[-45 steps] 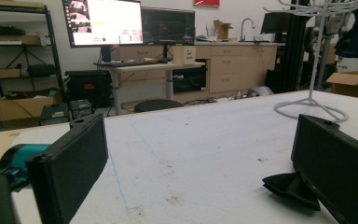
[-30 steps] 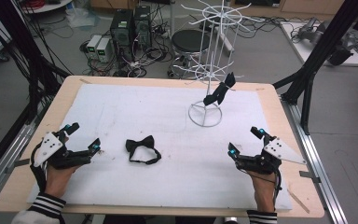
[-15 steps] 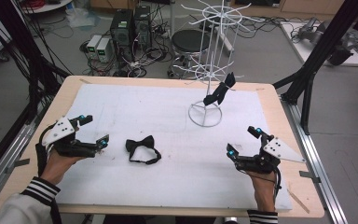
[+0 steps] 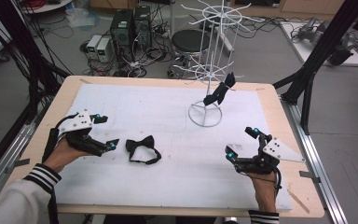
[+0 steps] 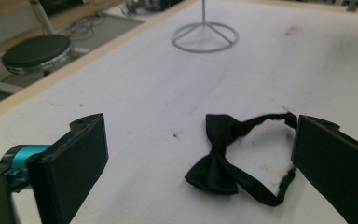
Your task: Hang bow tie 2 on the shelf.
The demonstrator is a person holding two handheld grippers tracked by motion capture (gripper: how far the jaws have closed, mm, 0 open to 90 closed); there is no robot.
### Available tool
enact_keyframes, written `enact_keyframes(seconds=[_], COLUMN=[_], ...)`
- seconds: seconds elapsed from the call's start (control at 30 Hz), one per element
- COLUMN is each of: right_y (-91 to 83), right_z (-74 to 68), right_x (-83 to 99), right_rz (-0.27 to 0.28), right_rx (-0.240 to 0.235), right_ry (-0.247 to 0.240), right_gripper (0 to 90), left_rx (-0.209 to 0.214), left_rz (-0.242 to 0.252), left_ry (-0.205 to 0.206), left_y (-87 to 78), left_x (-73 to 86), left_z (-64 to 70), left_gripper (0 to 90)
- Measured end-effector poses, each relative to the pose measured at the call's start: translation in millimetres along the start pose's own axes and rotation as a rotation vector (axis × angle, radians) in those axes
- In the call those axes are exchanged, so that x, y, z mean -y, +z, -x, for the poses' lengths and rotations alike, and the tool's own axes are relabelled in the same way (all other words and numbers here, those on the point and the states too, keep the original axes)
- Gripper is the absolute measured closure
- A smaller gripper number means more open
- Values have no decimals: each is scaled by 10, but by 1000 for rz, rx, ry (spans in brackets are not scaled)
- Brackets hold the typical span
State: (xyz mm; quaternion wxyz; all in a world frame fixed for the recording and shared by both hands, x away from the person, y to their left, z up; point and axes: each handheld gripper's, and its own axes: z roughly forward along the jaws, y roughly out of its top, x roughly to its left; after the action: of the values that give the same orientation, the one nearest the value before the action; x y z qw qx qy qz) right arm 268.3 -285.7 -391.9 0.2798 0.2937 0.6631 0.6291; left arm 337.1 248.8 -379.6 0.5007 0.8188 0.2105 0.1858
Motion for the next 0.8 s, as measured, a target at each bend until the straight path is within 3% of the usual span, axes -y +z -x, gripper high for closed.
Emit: enact_keyframes(seconds=[0.13, 0.3, 0.47, 0.8], right_y=[21, 35, 36, 25], right_z=[-19, -33, -38, -19], right_x=[5, 7, 9, 35], right_rz=[-7, -11, -16, -6], right_rx=[-28, -52, -65, -77], right_ry=[-9, -16, -15, -11], right_gripper=[6, 6, 7, 6], left_rx=[39, 75, 144, 177], left_rz=[-68, -107, -169, -265], left_ry=[29, 48, 78, 108], left_y=[52, 143, 249, 406], left_x=[-35, -110, -155, -128], left_z=[-13, -40, -54, -83], left_gripper=[42, 42, 42, 42])
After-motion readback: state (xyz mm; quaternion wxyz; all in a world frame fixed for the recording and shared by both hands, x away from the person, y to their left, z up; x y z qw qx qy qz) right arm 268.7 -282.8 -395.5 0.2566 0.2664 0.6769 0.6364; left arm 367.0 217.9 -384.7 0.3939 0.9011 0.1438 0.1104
